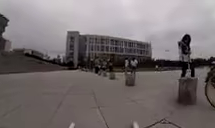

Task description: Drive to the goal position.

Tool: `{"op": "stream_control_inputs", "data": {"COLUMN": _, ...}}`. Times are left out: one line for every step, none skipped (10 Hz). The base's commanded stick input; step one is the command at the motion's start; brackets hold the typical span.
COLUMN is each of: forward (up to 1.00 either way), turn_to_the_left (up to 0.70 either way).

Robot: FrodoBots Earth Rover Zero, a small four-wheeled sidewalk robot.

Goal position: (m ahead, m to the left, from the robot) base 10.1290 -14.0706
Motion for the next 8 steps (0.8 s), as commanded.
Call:
{"op": "stream_control_inputs", "data": {"forward": 0.70, "turn_to_the_left": -0.14}}
{"op": "stream_control_inputs", "data": {"forward": 0.70, "turn_to_the_left": -0.14}}
{"op": "stream_control_inputs", "data": {"forward": 0.70, "turn_to_the_left": -0.14}}
{"op": "stream_control_inputs", "data": {"forward": 0.70, "turn_to_the_left": -0.14}}
{"op": "stream_control_inputs", "data": {"forward": 0.70, "turn_to_the_left": -0.14}}
{"op": "stream_control_inputs", "data": {"forward": 0.70, "turn_to_the_left": -0.14}}
{"op": "stream_control_inputs", "data": {"forward": 0.70, "turn_to_the_left": -0.14}}
{"op": "stream_control_inputs", "data": {"forward": 0.70, "turn_to_the_left": -0.14}}
